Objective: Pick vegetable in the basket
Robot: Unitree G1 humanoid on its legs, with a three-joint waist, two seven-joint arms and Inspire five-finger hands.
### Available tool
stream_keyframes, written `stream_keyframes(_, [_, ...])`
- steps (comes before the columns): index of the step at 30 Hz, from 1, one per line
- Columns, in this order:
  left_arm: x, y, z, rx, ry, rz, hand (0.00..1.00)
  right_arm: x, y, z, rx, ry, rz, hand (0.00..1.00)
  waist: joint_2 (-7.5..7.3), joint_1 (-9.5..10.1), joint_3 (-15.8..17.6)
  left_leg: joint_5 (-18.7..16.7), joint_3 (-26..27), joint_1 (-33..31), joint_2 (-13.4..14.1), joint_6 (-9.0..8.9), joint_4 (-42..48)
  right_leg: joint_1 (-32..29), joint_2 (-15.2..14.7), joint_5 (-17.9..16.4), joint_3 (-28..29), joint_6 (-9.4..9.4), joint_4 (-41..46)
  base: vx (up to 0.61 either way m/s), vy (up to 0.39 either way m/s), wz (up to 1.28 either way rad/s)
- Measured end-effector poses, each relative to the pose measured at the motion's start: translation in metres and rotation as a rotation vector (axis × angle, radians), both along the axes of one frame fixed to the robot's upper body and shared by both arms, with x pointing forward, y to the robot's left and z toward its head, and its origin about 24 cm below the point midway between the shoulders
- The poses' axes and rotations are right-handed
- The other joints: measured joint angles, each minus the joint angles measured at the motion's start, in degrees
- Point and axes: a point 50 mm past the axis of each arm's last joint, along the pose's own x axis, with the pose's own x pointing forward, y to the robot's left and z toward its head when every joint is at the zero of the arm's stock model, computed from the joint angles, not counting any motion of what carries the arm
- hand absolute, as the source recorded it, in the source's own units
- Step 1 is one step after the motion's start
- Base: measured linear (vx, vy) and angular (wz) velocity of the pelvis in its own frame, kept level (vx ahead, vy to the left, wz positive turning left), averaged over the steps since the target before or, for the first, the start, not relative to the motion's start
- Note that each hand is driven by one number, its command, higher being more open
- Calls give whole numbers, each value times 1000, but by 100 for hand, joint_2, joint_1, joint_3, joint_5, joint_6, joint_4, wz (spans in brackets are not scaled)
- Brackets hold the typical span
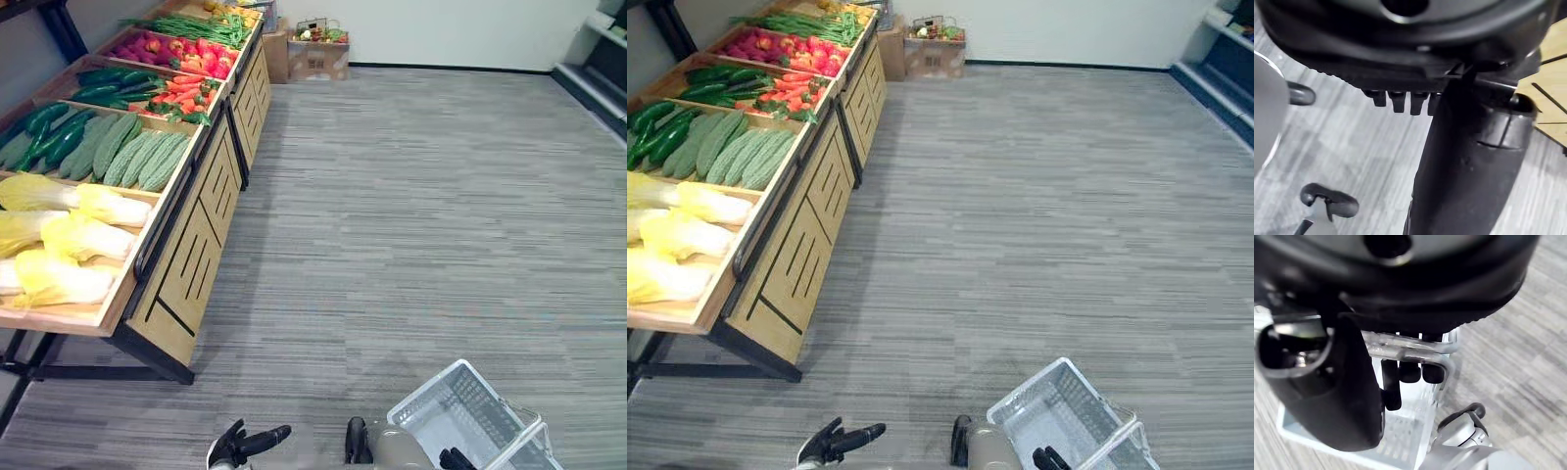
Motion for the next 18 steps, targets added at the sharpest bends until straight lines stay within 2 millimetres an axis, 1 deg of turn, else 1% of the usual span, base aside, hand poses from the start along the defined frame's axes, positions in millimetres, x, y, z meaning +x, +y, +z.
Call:
stream_keyframes(1, [2,-3,0,-4,-4,0,100,0,-1,0,-4,0,1,0,40,-2,-24,89,20,22,29,-16,-1,53,10,-77,-36,-26,8,562,-265,29])
stream_keyframes(2, [5,-9,1,-17,-17,-1,100,1,-3,1,-9,-4,6,0,102,-2,-59,267,73,58,93,-136,19,179,59,-184,-91,-74,-53,527,-238,21])
stream_keyframes(3, [8,-12,1,-23,-26,-2,100,2,-5,1,-12,-7,9,0,149,-15,-88,389,111,70,183,-184,84,354,138,-234,-167,-102,-199,504,-223,20])
stream_keyframes(4, [9,-15,2,-29,-30,-3,100,2,-5,2,-12,-7,11,0,160,-25,-95,442,111,69,216,-188,138,448,168,-244,-202,-119,-282,366,-168,19])
stream_keyframes(5, [14,-19,3,-37,-41,-22,100,2,-4,1,-10,-6,17,0,157,-33,-116,586,106,43,250,-234,306,630,214,-255,-230,-131,-464,330,-159,13])
stream_keyframes(6, [16,-20,3,-40,-50,-32,100,3,-1,1,-5,-7,29,0,93,-40,-158,676,99,-104,280,-365,630,782,241,-258,-234,-129,-667,316,-158,10])
stream_keyframes(7, [17,-20,4,-41,-53,-32,100,4,1,1,0,-7,32,0,63,-41,-183,691,87,-234,303,-396,917,868,255,-259,-235,-128,-788,296,-155,6])
stream_keyframes(8, [19,-21,4,-40,-56,-46,100,3,2,0,4,-7,36,0,28,-46,-200,711,22,-535,378,-561,1666,1063,297,-260,-231,-129,-993,219,-120,3])
stream_keyframes(9, [19,-21,4,-39,-57,-48,100,2,2,0,2,-4,36,0,7,-72,-215,757,-78,-758,414,-661,2135,1151,316,-261,-223,-128,-1076,267,-131,-9])
stream_keyframes(10, [21,-20,5,-36,-63,-44,100,1,2,0,2,0,45,0,-6,-60,-229,1026,-221,-1173,510,-984,3097,1346,366,-260,-153,-130,-1256,262,-81,-25])
stream_keyframes(11, [22,-19,6,-30,-66,-38,100,1,2,0,1,2,56,0,-17,-41,-215,1212,-199,-1502,629,-1045,3915,1533,414,-256,-82,-138,-1414,324,-57,-43])
stream_keyframes(12, [23,-16,7,-25,-75,-23,100,1,2,0,1,5,54,0,0,-28,-218,844,-36,-1859,795,-932,4838,1815,457,-256,47,-143,-1613,272,-10,-48])
stream_keyframes(13, [23,-13,7,-23,-82,6,100,-1,3,-1,5,12,51,0,-33,-14,-198,474,199,-2009,866,-811,5227,2088,452,-246,155,-160,-1748,277,33,-56])
stream_keyframes(14, [23,-9,8,-15,-87,26,100,-2,4,-2,9,24,48,0,-81,16,-192,73,490,-2102,878,-512,5402,2363,401,-244,302,-158,-1910,268,92,-67])
stream_keyframes(15, [23,-4,9,-4,-95,43,100,-3,2,-2,5,29,49,0,-124,48,-181,-342,822,-2294,858,-252,5382,2666,282,-237,476,-145,-2054,254,127,-67])
stream_keyframes(16, [23,-1,9,4,-98,45,100,-2,2,-2,7,31,51,0,-143,55,-170,-493,933,-2415,826,-187,5258,2764,218,-236,572,-143,-2092,217,190,-82])
stream_keyframes(17, [23,5,10,20,-100,41,100,1,2,-2,10,31,58,0,-174,88,-162,-656,988,-2704,737,-130,4684,2858,60,-236,747,-133,-2105,189,227,-87])
stream_keyframes(18, [23,12,11,36,-101,42,100,3,3,-3,8,32,74,0,-213,114,-153,-627,931,-2942,646,-120,3765,2929,-122,-267,872,33,-2115,177,234,-87])
